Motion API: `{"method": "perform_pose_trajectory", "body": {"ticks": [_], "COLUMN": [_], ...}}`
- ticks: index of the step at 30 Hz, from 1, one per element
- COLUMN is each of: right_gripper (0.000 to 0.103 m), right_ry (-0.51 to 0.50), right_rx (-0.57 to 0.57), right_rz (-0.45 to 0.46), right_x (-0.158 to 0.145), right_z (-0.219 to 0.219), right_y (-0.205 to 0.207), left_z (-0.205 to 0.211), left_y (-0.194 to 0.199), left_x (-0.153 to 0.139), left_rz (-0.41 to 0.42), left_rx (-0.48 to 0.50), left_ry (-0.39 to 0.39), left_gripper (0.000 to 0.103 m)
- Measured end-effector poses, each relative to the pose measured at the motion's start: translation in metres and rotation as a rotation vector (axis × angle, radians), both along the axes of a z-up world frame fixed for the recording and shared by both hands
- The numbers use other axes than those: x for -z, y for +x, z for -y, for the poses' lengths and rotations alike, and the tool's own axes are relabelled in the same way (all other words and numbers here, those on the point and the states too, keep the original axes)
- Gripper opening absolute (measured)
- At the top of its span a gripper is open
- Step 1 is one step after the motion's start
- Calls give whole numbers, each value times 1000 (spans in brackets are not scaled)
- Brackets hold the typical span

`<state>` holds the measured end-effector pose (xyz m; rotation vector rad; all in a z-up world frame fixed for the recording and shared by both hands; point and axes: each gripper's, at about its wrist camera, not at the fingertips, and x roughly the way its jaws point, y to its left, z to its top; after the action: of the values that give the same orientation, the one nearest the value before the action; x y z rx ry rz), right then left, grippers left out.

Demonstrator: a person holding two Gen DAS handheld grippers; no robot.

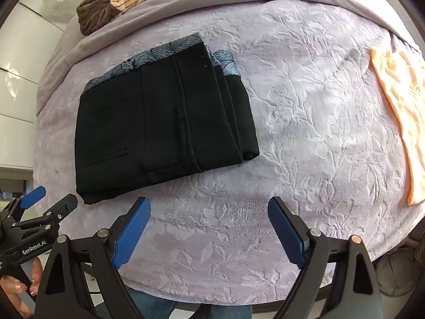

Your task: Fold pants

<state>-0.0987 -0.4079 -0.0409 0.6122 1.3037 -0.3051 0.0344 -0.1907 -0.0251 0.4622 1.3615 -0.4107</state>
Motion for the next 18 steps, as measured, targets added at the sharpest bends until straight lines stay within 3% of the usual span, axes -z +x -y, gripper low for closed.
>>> {"method": "perform_pose_trajectory", "body": {"ticks": [18], "right_gripper": [92], "right_ry": [41], "right_rx": [18], "right_rz": [-3], "right_x": [11], "right_z": [14], "right_y": [-5], "left_z": [7], "left_y": [7], "left_x": [10], "left_rz": [-3], "left_rx": [-24], "left_ry": [17], "left_gripper": [103]}}
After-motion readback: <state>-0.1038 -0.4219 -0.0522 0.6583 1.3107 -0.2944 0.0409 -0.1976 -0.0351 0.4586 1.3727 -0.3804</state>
